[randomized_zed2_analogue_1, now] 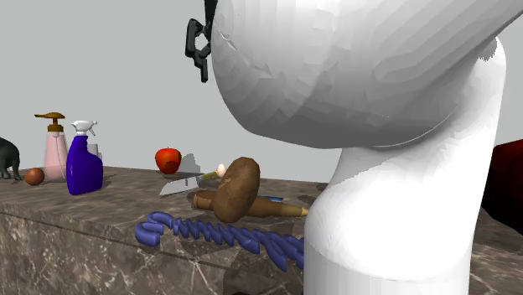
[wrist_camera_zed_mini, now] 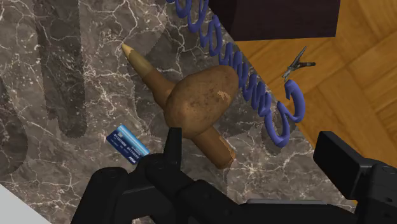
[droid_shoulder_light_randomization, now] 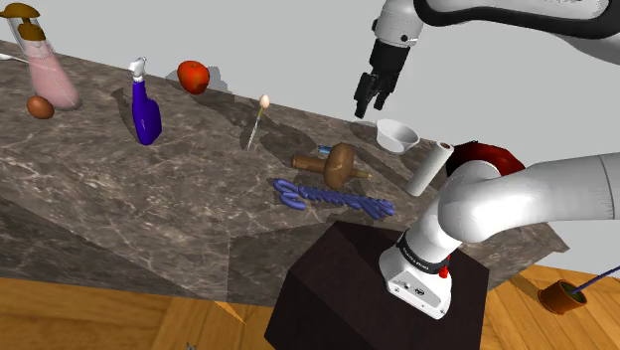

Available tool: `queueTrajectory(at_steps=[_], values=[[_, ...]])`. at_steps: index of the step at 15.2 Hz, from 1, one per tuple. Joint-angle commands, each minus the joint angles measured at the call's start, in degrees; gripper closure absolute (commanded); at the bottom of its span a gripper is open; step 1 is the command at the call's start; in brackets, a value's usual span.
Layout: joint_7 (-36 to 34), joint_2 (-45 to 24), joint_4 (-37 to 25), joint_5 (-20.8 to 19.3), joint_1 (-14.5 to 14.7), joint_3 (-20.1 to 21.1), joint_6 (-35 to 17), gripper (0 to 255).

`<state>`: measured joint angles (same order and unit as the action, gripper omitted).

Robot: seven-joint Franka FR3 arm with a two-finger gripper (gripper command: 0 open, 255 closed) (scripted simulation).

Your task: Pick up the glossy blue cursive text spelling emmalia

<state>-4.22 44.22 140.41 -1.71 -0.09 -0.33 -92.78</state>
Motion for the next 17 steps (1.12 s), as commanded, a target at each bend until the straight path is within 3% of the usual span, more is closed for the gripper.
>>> queueTrajectory(at_steps=[1,10,17], values=[[0.0,0.0,0.0,0.0,0.0,0.0,0.0,0],[15.64,-1.03,16.98,-2.85,6.94,-1.8,-21.11,0],[27.29,-8.56,26.93,-6.02,11.72,-3.92,-41.14,0]])
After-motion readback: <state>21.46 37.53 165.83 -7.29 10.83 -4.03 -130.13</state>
